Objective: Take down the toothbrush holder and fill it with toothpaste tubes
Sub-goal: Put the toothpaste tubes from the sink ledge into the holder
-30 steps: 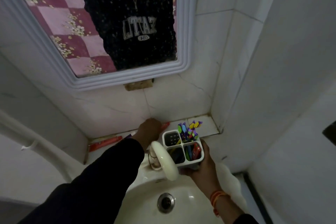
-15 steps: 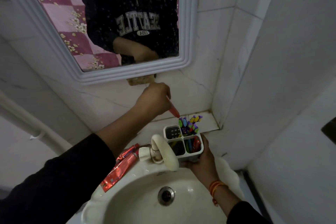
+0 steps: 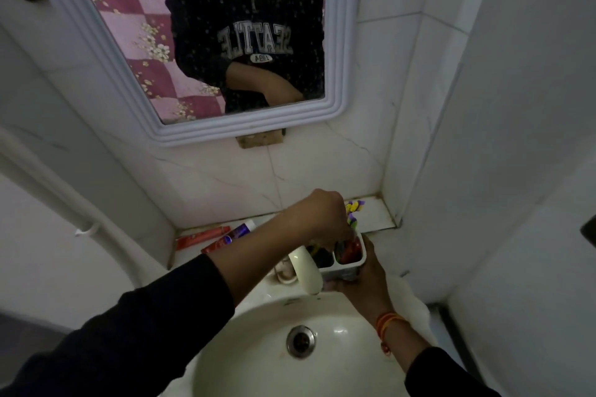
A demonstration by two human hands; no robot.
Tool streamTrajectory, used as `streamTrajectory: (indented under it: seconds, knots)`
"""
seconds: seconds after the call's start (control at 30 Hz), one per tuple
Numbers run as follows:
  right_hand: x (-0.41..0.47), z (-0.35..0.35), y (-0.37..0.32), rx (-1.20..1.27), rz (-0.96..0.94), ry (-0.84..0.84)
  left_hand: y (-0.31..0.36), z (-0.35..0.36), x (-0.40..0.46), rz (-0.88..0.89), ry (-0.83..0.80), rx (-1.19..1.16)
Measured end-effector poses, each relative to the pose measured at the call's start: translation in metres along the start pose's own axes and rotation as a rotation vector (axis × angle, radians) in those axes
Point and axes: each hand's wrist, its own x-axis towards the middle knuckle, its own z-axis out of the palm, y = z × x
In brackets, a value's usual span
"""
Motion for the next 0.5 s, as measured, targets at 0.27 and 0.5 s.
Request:
streamTrajectory:
  seconds: [0.27,0.5]
  knots:
    - [-0.002,0.001,0.005,0.017,0.018,0.018,-0.094,-0.010,0.016,-0.172,0.217,-0.276]
    - [-0.001,0.000,0.010,-0.031,0.009,0.005,-0.173,0.033,0.000,-0.358,0.135,0.080]
